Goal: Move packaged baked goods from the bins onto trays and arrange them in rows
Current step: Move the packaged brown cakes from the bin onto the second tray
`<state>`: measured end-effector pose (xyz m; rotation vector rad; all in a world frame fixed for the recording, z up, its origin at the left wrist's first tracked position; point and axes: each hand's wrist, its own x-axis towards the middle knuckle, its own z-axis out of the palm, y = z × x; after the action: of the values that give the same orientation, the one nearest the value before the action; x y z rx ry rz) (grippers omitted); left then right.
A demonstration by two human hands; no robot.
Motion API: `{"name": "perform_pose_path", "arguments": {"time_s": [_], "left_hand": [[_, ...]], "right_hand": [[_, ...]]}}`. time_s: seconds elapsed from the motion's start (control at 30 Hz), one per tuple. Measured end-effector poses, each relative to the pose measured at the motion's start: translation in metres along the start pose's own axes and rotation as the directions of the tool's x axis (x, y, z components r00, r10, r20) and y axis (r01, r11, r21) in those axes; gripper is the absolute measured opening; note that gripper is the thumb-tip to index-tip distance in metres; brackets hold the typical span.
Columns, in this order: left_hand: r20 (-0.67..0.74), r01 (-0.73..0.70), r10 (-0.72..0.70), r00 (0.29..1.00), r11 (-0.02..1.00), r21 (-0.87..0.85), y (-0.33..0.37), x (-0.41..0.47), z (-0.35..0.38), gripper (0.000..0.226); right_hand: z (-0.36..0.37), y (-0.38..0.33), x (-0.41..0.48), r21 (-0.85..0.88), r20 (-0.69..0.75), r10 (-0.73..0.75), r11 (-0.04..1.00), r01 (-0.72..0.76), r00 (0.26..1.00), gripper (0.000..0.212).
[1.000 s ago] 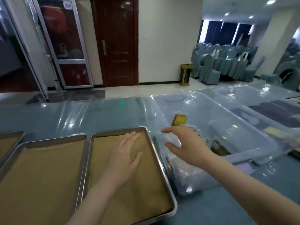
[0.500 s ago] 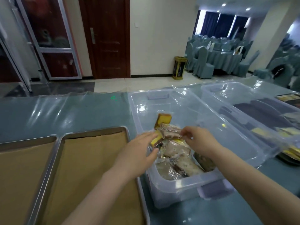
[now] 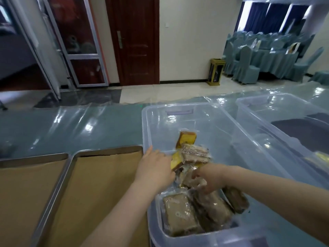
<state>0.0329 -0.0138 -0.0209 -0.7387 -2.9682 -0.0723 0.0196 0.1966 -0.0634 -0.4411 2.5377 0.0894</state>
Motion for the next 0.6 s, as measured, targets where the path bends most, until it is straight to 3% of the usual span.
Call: {"name": "perform_pose_path", "arguments": {"time_s": [0.1,0.2,0.27,0.37,0.43,0.53,0.6], "left_hand": [[0.003,0.036,-0.036,0.999,0.998,0.046,0.002,0.001,0.004,0.042],[-0.006,0.08,-0.079,0.997,0.992,0.094,0.005,0.0,0.004,0.038],[0.007,0.098,-0.099,0.995,0.99,0.106,0.006,0.002,0.002,0.037],[0.037,0.098,-0.104,0.994,0.987,0.125,0.007,0.004,0.0,0.039],[0.066,0.096,-0.108,0.992,0.983,0.156,0.007,0.005,0.0,0.038],[0.091,0.098,-0.118,0.989,0.976,0.194,0.007,0.004,0.001,0.037],[0.116,0.096,-0.122,0.986,0.973,0.21,0.008,0.005,0.0,0.038]], "right_hand": [[0.016,0.005,0.015,-0.009,0.178,-0.076,0.997,0.079,0.981,0.07],[0.023,0.019,0.023,-0.063,0.343,-0.047,0.995,0.072,0.938,0.08],[0.013,0.029,0.026,-0.173,0.296,0.019,0.984,0.034,0.955,0.069],[0.008,0.034,0.035,-0.278,-0.014,0.01,0.961,-0.014,1.0,0.058],[0.019,0.036,0.046,-0.202,-0.073,-0.008,0.979,-0.007,0.997,0.083],[0.034,0.038,0.051,0.002,0.068,0.088,0.996,-0.088,0.994,0.126],[0.036,0.042,0.049,0.065,0.054,0.162,0.984,-0.165,0.985,0.134]]}}
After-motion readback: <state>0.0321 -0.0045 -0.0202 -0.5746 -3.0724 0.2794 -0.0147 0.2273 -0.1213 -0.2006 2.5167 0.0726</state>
